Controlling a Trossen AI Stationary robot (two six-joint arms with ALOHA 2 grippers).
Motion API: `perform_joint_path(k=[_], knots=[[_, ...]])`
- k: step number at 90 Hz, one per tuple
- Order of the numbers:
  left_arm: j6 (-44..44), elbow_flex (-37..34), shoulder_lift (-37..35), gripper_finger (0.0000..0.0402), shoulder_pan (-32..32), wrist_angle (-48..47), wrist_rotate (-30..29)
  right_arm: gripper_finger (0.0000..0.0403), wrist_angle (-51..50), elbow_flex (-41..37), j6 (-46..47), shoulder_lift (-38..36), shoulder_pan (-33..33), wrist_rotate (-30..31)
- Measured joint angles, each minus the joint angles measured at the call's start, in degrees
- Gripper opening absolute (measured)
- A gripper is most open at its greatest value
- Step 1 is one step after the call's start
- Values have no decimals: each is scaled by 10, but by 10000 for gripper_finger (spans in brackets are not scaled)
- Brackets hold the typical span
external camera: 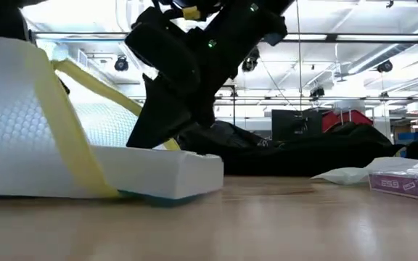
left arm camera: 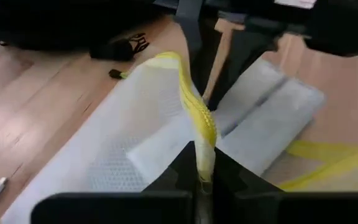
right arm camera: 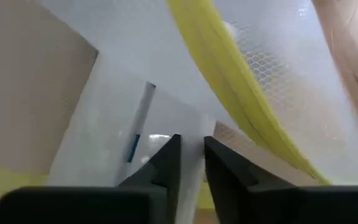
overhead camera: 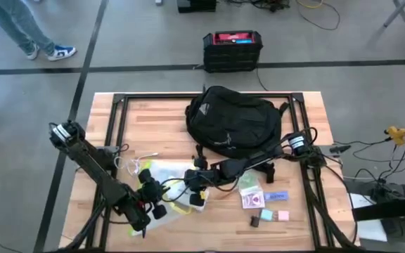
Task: Unpack backpack
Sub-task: Remove the white medicine organizer from the yellow green zip bag
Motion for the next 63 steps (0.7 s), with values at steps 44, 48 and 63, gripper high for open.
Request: perform_joint_path(k=[44,48,63], knots=[[1,-73,5,0,0,143,-9,218,-129,87,8,3,1,-27],[3,-85,10,0,0,171,-11,227,-150,100,17,3,1,-26],[5,-111,39,0,2,240,-21,260,-214,139,50,3,0,-26]])
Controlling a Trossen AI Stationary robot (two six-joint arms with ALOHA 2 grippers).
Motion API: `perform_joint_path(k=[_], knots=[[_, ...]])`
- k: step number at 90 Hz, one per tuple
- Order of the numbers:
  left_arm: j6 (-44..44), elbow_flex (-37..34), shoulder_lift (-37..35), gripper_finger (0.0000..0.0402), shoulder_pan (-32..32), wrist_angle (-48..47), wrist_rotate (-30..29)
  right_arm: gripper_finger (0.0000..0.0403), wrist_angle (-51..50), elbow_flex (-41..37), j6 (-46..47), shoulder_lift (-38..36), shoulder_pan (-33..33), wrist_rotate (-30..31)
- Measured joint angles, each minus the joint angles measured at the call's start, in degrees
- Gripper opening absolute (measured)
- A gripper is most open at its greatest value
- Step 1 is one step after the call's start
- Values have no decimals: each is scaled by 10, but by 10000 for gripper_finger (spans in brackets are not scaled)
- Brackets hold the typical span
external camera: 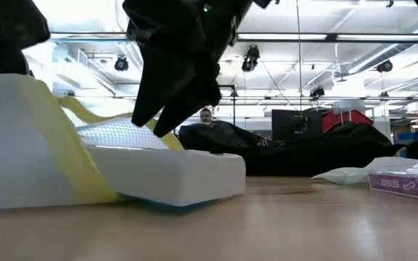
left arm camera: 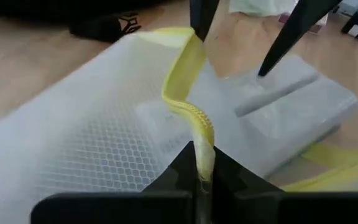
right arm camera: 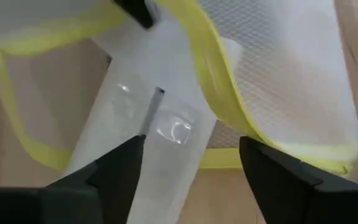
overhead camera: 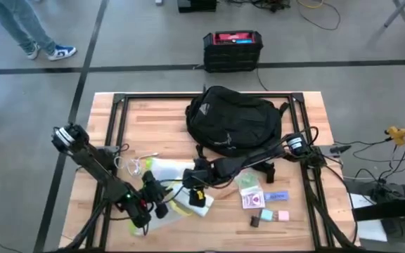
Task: Unpack backpack
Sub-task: Remove the white medicine organizer from the yellow green zip bag
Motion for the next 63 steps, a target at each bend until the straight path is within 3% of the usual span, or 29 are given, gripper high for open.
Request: perform_joint_path(k=[22,36,63], knots=[[16,-6,63,0,2,103,-33,311,-17,0,29,2,0,-43],[40,15,87,0,3,108,-49,337,-33,-1,32,28,0,-46],[70,42,103,0,3,105,-45,344,-48,1,15,19,-16,-35]])
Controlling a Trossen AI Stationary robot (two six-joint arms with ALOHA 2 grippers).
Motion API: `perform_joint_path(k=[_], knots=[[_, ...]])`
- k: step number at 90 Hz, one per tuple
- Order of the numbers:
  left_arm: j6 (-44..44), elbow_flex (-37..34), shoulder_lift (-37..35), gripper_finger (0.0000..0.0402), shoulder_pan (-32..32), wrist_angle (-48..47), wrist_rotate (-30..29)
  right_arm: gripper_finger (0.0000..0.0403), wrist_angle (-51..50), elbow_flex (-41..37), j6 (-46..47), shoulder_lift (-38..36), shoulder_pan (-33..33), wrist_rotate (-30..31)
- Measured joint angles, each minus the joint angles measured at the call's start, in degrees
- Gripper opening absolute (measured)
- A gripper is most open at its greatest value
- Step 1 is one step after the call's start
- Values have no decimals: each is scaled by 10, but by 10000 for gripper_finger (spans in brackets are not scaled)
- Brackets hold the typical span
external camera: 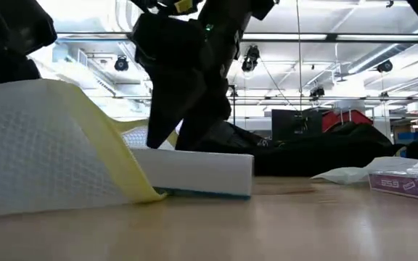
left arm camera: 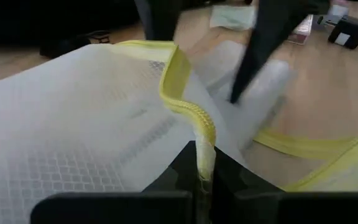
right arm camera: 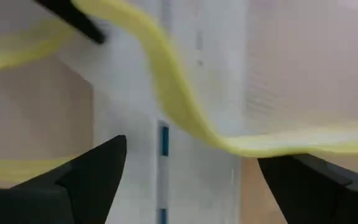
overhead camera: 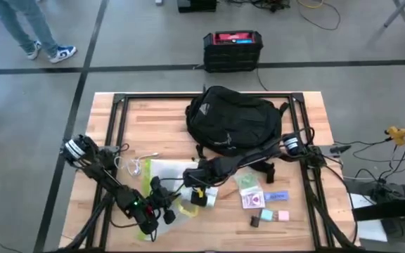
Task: Unpack backpack
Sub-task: Remove the white medicine organizer from the yellow green zip bag
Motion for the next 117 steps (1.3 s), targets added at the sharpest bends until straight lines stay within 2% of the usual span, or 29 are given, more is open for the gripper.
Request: perform_joint_path(k=[30,47,91,117], knots=[[1,0,0,0,1,0,-6,344,-6,0,-50,2,-8,15],[1,0,-1,0,1,0,-6,344,-3,5,-90,-2,-9,62],[6,-1,-13,0,1,-1,-16,344,28,15,-160,-12,-15,63],[93,21,-53,0,1,-2,-39,344,27,10,-182,-4,-26,72]])
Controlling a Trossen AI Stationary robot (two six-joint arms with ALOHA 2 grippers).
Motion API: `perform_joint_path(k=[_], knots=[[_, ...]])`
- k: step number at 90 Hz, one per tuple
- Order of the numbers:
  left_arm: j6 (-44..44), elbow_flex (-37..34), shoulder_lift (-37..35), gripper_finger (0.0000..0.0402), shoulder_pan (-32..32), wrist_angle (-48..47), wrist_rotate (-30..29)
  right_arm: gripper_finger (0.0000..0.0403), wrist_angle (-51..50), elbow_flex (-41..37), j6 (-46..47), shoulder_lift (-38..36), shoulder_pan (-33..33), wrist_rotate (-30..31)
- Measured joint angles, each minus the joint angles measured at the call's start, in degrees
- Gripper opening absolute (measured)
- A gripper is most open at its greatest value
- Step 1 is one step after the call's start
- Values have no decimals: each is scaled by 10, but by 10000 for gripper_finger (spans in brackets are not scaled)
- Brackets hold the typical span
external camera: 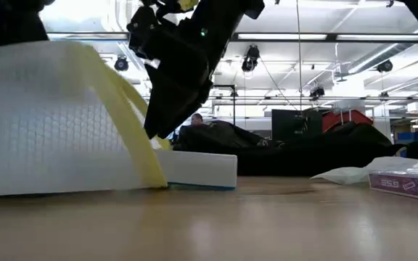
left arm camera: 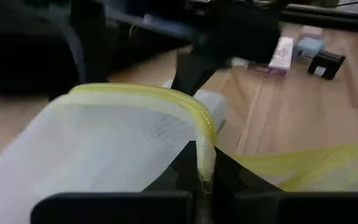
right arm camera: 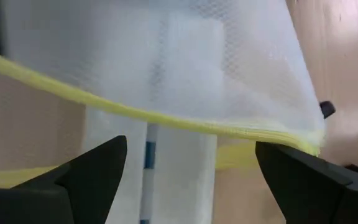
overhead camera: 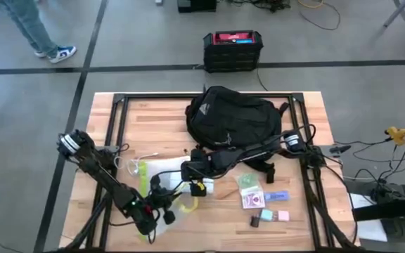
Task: Unpack backpack
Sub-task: Remove the white medicine organizer from the yellow green zip bag
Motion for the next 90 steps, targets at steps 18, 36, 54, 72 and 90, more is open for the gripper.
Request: perform_joint_path(k=[18,36,54,72,90], knots=[[14,4,-5,0,-1,0,-1,344,-2,-7,1,0,-11,-2],[15,4,-5,0,-2,-1,0,344,-3,-30,6,0,-11,-14],[15,4,-5,0,-2,-4,0,344,4,-47,18,-1,-11,-39],[15,4,-5,0,-2,-3,1,343,-4,-65,48,11,-19,-108],[15,4,-5,0,-2,-4,4,324,-21,-64,49,31,-18,-147]])
